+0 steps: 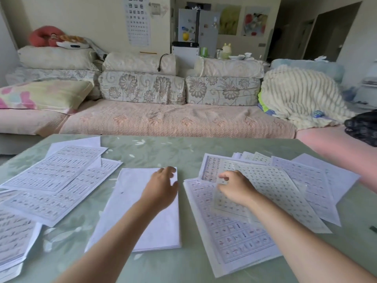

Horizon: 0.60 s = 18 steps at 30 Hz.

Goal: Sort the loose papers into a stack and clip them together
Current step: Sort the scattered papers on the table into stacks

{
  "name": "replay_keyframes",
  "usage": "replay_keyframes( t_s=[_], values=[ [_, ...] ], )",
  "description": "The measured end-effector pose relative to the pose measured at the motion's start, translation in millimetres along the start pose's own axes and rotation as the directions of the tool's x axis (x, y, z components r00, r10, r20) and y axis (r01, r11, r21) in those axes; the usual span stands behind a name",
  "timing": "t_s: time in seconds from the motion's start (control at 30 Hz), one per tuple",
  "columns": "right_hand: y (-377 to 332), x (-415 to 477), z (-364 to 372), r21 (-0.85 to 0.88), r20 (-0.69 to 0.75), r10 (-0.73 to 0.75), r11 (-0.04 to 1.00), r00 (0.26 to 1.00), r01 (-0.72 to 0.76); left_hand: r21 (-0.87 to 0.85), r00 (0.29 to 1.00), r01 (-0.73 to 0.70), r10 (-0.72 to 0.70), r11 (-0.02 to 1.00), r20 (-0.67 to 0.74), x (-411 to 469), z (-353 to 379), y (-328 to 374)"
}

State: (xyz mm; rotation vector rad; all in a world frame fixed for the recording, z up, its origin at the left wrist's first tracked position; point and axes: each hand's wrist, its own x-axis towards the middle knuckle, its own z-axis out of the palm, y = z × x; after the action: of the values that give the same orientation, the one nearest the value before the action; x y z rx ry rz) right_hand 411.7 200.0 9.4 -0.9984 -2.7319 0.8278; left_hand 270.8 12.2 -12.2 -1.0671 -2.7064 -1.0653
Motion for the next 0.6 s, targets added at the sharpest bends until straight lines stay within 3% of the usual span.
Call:
replay_keyframes(
  t_s=[0.13,0.3,0.5,0.6],
  values=[
    [63.6,1.0,-26.6,-0.158,-0.076,0.084,0.983,0.994,-0.095,0.008,0.985,-0.034,0.033,0.999,0.171,14.5,52.1,53.9],
    [129.7,-2.4,-47.2,-0.304,-0.059,0.127,0.942,0.990,-0.140,0.133,0.923,0.117,-0.157,0.984,0.351,30.0,103.1,96.9],
    [163.1,-5.4,-37.1,-0.283,0.067,0.156,0.950,0.985,-0.131,0.203,0.909,0.248,-0.300,0.947,0.290,39.2,129.4,126.8],
    [156.7,-3.9,-33.3,-0.325,0.063,0.106,0.942,0.992,-0.080,0.038,0.867,0.399,-0.390,0.916,0.309,46.7,131.8,131.1]
  ],
)
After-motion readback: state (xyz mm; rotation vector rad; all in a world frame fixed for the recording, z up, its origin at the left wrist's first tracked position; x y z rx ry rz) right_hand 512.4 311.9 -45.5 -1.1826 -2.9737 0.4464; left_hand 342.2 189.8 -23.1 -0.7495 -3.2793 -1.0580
